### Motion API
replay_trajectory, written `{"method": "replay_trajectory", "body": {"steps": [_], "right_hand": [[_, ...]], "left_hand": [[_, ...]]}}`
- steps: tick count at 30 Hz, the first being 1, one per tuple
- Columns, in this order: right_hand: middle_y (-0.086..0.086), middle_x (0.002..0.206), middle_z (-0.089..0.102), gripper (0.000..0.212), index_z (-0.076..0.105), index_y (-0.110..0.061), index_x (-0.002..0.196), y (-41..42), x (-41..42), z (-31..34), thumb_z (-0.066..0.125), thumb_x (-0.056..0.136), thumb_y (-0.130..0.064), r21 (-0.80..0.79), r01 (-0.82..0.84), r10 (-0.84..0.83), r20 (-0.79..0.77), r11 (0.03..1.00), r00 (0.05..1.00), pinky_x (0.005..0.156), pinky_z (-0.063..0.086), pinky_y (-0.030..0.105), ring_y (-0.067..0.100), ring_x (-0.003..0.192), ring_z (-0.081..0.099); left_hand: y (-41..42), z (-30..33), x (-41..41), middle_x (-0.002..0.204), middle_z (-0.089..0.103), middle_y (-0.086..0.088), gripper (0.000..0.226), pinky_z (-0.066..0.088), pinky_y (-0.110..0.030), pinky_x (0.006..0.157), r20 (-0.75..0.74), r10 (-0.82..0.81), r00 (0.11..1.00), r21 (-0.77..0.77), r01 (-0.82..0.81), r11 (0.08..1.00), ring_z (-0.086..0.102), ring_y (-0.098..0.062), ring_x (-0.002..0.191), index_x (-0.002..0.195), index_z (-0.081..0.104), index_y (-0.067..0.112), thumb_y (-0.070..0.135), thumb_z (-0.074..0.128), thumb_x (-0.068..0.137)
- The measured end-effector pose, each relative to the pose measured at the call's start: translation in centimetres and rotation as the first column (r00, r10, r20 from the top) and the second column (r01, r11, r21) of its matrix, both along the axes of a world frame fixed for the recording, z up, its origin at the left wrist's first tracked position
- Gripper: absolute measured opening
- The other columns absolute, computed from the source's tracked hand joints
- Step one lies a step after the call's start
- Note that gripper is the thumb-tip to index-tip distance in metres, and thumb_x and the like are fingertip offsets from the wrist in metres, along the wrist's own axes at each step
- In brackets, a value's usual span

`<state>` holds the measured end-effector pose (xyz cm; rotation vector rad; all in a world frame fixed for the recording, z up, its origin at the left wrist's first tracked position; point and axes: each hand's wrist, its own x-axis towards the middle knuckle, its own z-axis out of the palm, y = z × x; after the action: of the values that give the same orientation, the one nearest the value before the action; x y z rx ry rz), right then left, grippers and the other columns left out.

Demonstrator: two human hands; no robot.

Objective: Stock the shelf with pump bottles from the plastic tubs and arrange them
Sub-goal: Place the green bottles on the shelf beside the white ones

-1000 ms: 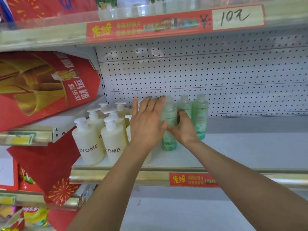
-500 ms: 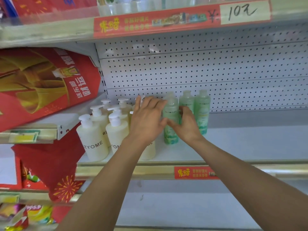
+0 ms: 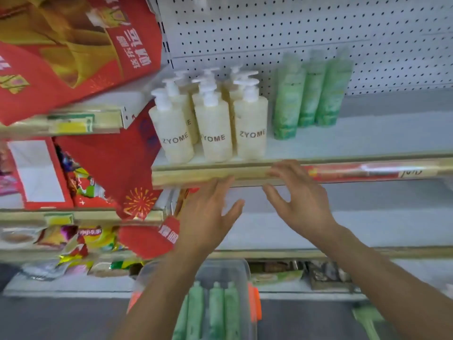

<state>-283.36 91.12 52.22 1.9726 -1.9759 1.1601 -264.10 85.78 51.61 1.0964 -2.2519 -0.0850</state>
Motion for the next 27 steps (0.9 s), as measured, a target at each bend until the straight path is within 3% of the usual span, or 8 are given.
{"method": "replay_trajectory", "body": {"steps": [3,6,12,14,18,21,24,27], "right_hand": [[-0.013,0.110,0.059,0.024,0.062,-0.026,0.107,1.1,4.0,-4.9,0.053,0.091,-0.040,0.204,-0.074,0.051,0.117,0.976,0.992,0.067,0.052,0.031,0.003,0.089,0.059],[-0.019,0.098,0.059,0.015,0.060,-0.032,0.100,2.3,7.4,-11.1,0.066,0.089,-0.025,0.438,-0.225,0.065,0.352,0.870,0.934,0.073,0.048,0.025,-0.006,0.078,0.057],[-0.001,0.108,0.063,0.025,0.060,-0.017,0.114,5.1,12.9,-23.4,0.065,0.090,-0.022,0.820,-0.345,-0.227,0.482,0.456,0.846,0.067,0.044,0.012,0.009,0.082,0.062],[0.007,0.111,0.066,0.030,0.060,-0.010,0.117,4.7,14.2,-27.5,0.066,0.089,-0.021,0.866,-0.353,-0.318,0.466,0.353,0.826,0.073,0.047,0.023,0.017,0.091,0.063],[0.026,0.100,0.065,0.032,0.060,0.006,0.106,3.4,15.9,-34.3,0.068,0.082,-0.014,0.901,-0.359,-0.484,0.434,0.245,0.760,0.067,0.038,0.030,0.020,0.077,0.053],[0.008,0.074,0.053,0.021,0.055,-0.006,0.079,2.3,17.2,-38.9,0.076,0.076,-0.007,0.898,-0.396,-0.561,0.432,0.193,0.706,0.057,0.035,0.025,0.015,0.064,0.045],[0.007,0.104,0.057,0.060,0.056,-0.003,0.111,1.4,18.4,-43.7,0.080,0.058,-0.018,0.877,-0.438,-0.603,0.461,0.198,0.651,0.055,0.042,0.017,0.016,0.082,0.057],[0.016,0.117,0.060,0.076,0.047,-0.004,0.128,1.2,20.3,-48.0,0.076,0.059,-0.012,0.877,-0.415,-0.624,0.468,0.242,0.625,0.067,0.051,0.029,0.031,0.104,0.063]], "left_hand": [[0.8,-4.9,5.2,0.123,0.059,0.010,0.042,0.042,-0.026,0.072,0.010,0.044,0.999,0.281,-0.045,0.959,0.060,-0.012,0.101,0.132,0.055,0.028,0.039,0.061,0.091],[2.0,-10.6,9.6,0.119,0.060,0.011,0.041,0.044,-0.025,0.075,0.002,0.120,0.993,0.542,-0.102,0.834,0.060,-0.008,0.096,0.129,0.055,0.026,0.034,0.064,0.090],[5.0,-21.6,14.7,0.116,0.062,0.007,0.037,0.050,-0.029,0.085,0.092,0.275,0.957,0.875,-0.209,0.436,0.065,-0.013,0.093,0.126,0.056,0.022,0.031,0.064,0.091],[5.1,-25.1,15.6,0.119,0.062,0.002,0.040,0.051,-0.033,0.085,0.134,0.326,0.936,0.921,-0.239,0.308,0.065,-0.016,0.093,0.128,0.055,0.019,0.031,0.065,0.091],[4.6,-32.2,15.8,0.128,0.062,-0.007,0.049,0.047,-0.029,0.091,0.210,0.368,0.906,0.956,-0.268,0.115,0.061,-0.022,0.112,0.134,0.052,0.014,0.028,0.065,0.090],[3.7,-36.6,15.3,0.142,0.052,-0.008,0.057,0.039,-0.027,0.096,0.251,0.361,0.898,0.953,-0.294,0.069,0.052,-0.023,0.126,0.142,0.043,0.011,0.026,0.062,0.091],[2.7,-40.8,14.8,0.154,0.035,-0.008,0.064,0.035,-0.028,0.104,0.296,0.320,0.900,0.939,-0.335,0.074,0.043,-0.025,0.136,0.150,0.030,0.010,0.028,0.057,0.095],[2.6,-43.8,14.2,0.157,0.028,-0.011,0.068,0.033,-0.032,0.109,0.348,0.272,0.897,0.920,-0.383,0.086,0.037,-0.028,0.140,0.153,0.021,0.009,0.024,0.054,0.096]]}}
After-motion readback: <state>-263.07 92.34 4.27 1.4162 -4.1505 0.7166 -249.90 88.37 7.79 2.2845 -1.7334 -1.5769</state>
